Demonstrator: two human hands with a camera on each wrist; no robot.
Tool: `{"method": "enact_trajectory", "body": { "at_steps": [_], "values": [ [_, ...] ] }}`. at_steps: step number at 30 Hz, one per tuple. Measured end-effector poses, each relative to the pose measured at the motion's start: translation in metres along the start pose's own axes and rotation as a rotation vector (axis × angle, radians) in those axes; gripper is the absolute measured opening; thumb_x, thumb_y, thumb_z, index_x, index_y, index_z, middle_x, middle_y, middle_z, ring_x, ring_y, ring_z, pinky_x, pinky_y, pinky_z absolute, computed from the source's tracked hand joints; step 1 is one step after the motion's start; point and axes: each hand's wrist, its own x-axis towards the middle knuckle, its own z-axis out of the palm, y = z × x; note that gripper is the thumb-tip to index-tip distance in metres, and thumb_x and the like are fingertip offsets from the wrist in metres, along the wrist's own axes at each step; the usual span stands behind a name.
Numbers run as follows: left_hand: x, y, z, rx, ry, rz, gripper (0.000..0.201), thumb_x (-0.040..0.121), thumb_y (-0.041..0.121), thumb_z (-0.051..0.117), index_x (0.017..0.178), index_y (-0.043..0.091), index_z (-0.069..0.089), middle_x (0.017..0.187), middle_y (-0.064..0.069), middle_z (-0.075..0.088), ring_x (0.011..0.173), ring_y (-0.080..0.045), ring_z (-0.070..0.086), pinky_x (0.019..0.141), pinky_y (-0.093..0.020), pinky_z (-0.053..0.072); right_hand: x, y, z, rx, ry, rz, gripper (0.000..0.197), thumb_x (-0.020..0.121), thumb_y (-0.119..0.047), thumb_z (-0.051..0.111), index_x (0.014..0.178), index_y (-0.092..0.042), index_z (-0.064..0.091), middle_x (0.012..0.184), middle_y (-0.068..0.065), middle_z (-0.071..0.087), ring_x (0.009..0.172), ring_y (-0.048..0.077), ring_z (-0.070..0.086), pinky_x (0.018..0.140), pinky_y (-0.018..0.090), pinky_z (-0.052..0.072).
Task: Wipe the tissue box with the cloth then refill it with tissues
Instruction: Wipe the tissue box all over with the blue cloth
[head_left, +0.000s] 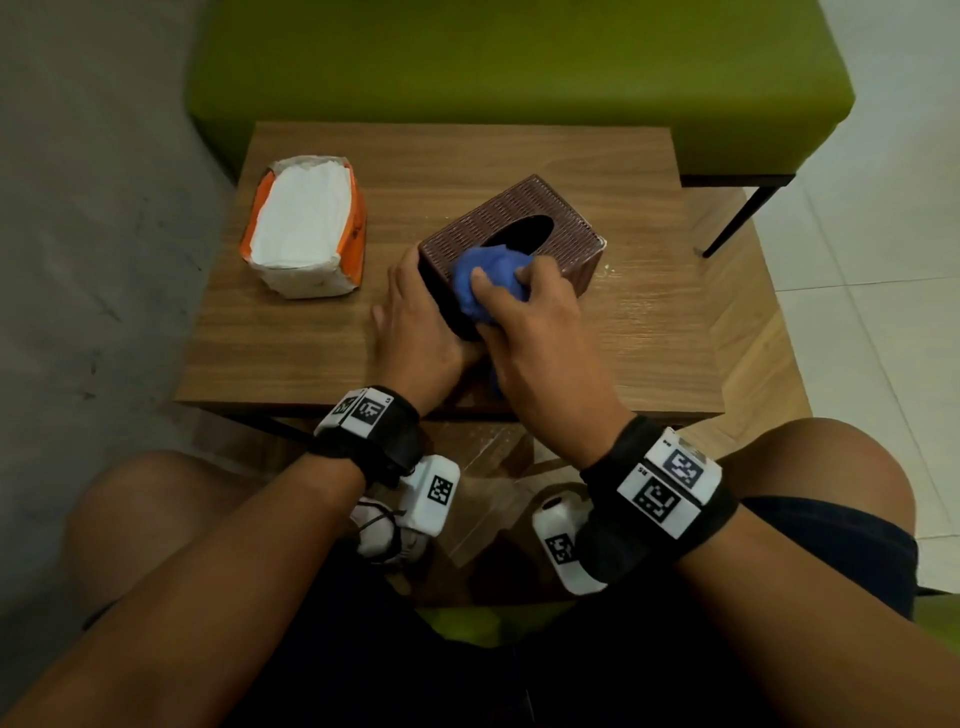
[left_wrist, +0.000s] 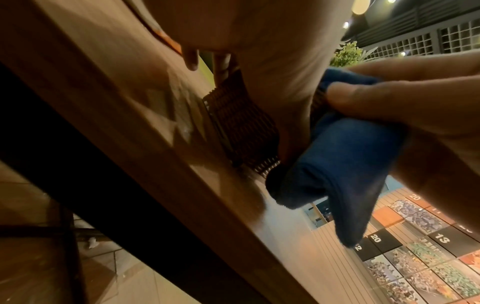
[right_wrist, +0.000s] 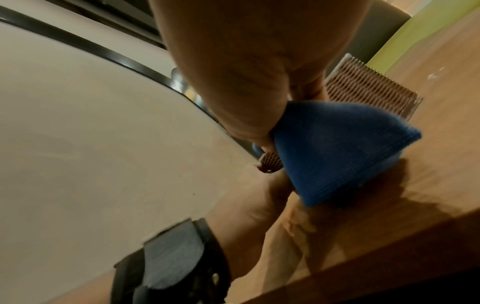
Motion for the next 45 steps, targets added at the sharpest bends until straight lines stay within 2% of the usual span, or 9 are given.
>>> {"method": "enact_trajectory", "body": {
  "at_steps": [7, 13, 18, 21, 24, 27, 30, 38, 45],
  "values": [
    [0.011, -0.012, -0.004, 0.083, -0.035, 0.034, 0.138, 0.049, 0.065, 0.096, 0.159, 0.023, 0.025, 0.157, 0.000, 0.044, 0.147, -0.024, 0.043, 0.123, -0.055, 0.037, 0.006, 0.056, -0.017, -0.081, 0.142, 0.124, 0.044, 0.104, -0.015, 0.052, 0.148, -0.016, 0.058, 0.126, 0.017, 0.052, 0.111, 0.032, 0.054, 0.087, 0.040, 0.049],
    [0.015, -0.014, -0.007, 0.033, -0.070, 0.032, 0.115, 0.065, 0.064, 0.082, 0.157, 0.027, 0.025, 0.154, -0.003, 0.049, 0.139, -0.032, 0.052, 0.115, -0.058, 0.045, -0.027, 0.016, 0.005, -0.083, -0.026, -0.158, 0.063, 0.092, -0.003, 0.063, 0.153, -0.017, 0.054, 0.141, 0.019, 0.052, 0.112, 0.033, 0.052, 0.093, 0.042, 0.048],
    [0.019, -0.014, -0.008, 0.052, -0.096, 0.075, 0.140, 0.047, 0.068, 0.094, 0.159, 0.025, 0.023, 0.158, 0.002, 0.040, 0.148, -0.022, 0.044, 0.121, -0.054, 0.042, -0.008, 0.063, -0.010, -0.105, 0.188, 0.156, 0.054, 0.099, -0.007, 0.057, 0.152, -0.017, 0.055, 0.141, 0.020, 0.053, 0.119, 0.036, 0.055, 0.096, 0.040, 0.045],
    [0.023, -0.015, -0.007, -0.011, -0.134, 0.078, 0.133, 0.050, 0.065, 0.095, 0.157, 0.028, 0.024, 0.154, 0.001, 0.048, 0.142, -0.023, 0.052, 0.117, -0.054, 0.047, -0.019, 0.016, 0.007, -0.105, 0.133, 0.090, 0.053, 0.100, -0.011, 0.050, 0.152, -0.017, 0.053, 0.141, 0.017, 0.052, 0.116, 0.031, 0.052, 0.091, 0.038, 0.047],
    [0.023, -0.018, -0.016, -0.048, -0.176, 0.090, 0.125, 0.055, 0.060, 0.094, 0.156, 0.033, 0.026, 0.150, 0.003, 0.054, 0.136, -0.018, 0.057, 0.114, -0.046, 0.051, -0.030, 0.005, 0.008, -0.139, 0.032, -0.078, 0.059, 0.094, -0.013, 0.054, 0.152, -0.017, 0.054, 0.141, 0.018, 0.054, 0.109, 0.033, 0.051, 0.087, 0.041, 0.047],
    [0.021, -0.026, -0.021, -0.025, -0.193, 0.163, 0.131, 0.056, 0.048, 0.102, 0.160, 0.019, 0.029, 0.155, 0.005, 0.043, 0.140, -0.009, 0.046, 0.116, -0.025, 0.041, -0.017, 0.041, -0.008, -0.211, 0.132, 0.086, 0.053, 0.097, -0.016, 0.056, 0.149, -0.022, 0.058, 0.135, 0.015, 0.059, 0.109, 0.036, 0.052, 0.085, 0.044, 0.047],
    [0.021, -0.030, -0.021, -0.040, -0.197, 0.172, 0.130, 0.059, 0.034, 0.106, 0.161, 0.018, 0.027, 0.152, 0.011, 0.038, 0.139, -0.002, 0.040, 0.109, -0.007, 0.031, -0.011, 0.045, -0.019, -0.271, 0.198, 0.236, 0.047, 0.101, -0.024, 0.047, 0.146, -0.023, 0.060, 0.138, 0.013, 0.060, 0.117, 0.039, 0.050, 0.096, 0.049, 0.041],
    [0.022, -0.030, -0.030, -0.079, -0.336, 0.201, 0.133, 0.059, 0.036, 0.101, 0.165, 0.020, 0.022, 0.160, 0.000, 0.045, 0.146, -0.012, 0.048, 0.123, -0.040, 0.042, -0.036, 0.024, -0.003, -0.175, 0.012, -0.102, 0.053, 0.099, -0.020, 0.058, 0.151, -0.020, 0.056, 0.155, 0.016, 0.053, 0.145, 0.038, 0.045, 0.116, 0.053, 0.039],
    [0.022, -0.032, -0.023, -0.088, -0.321, 0.171, 0.134, 0.060, 0.034, 0.101, 0.164, 0.020, 0.019, 0.159, 0.003, 0.041, 0.148, -0.010, 0.043, 0.119, -0.017, 0.036, -0.028, 0.007, -0.004, -0.062, 0.101, 0.138, 0.049, 0.101, -0.010, 0.047, 0.149, -0.013, 0.057, 0.159, 0.020, 0.048, 0.154, 0.039, 0.036, 0.126, 0.058, 0.033]
  ]
}}
